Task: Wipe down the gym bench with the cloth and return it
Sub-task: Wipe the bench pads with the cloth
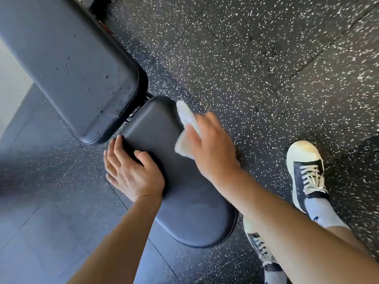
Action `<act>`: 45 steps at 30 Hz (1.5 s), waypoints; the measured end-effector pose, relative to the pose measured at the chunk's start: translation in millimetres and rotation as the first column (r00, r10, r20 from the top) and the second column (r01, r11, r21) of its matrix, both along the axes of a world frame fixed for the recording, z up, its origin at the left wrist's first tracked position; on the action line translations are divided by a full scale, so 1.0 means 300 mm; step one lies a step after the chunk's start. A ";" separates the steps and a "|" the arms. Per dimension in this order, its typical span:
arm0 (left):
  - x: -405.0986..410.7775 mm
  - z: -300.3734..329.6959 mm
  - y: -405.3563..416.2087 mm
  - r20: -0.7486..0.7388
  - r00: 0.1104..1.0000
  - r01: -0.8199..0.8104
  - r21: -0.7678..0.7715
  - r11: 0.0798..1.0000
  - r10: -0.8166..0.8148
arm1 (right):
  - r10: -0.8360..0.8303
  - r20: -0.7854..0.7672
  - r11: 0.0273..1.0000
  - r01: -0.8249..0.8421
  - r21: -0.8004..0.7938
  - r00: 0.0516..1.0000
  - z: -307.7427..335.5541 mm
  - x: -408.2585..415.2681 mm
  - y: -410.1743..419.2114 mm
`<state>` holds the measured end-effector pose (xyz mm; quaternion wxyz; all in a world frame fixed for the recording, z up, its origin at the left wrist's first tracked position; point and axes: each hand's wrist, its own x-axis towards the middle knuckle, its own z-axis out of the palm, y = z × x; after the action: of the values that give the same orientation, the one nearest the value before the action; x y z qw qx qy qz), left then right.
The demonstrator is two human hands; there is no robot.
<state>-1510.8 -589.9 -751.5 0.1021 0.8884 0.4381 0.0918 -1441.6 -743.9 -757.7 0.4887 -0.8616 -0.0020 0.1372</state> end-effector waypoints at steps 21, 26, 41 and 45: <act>0.022 0.035 -0.003 -0.092 0.996 -0.018 -0.032 0.999 0.015 | 0.407 0.219 0.910 -0.374 -0.179 0.887 0.053 0.057 -0.020; 0.027 0.041 0.010 -0.129 0.992 -0.024 -0.063 0.998 0.016 | 0.651 0.391 0.754 -0.492 -0.436 0.651 0.069 0.282 0.244; 0.008 0.063 0.030 -0.119 0.993 -0.026 -0.112 0.993 0.013 | 0.942 0.245 0.328 -0.792 -0.516 0.230 0.140 0.377 0.087; 0.007 0.061 0.035 -0.103 0.995 -0.017 -0.138 0.990 0.002 | 0.949 0.253 0.298 -0.789 -0.537 0.187 0.137 0.384 0.263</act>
<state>-1508.9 -579.5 -733.2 0.1406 0.8806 0.4523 0.0156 -1326.5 -664.9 -716.6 0.1656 -0.7595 -0.6119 0.1462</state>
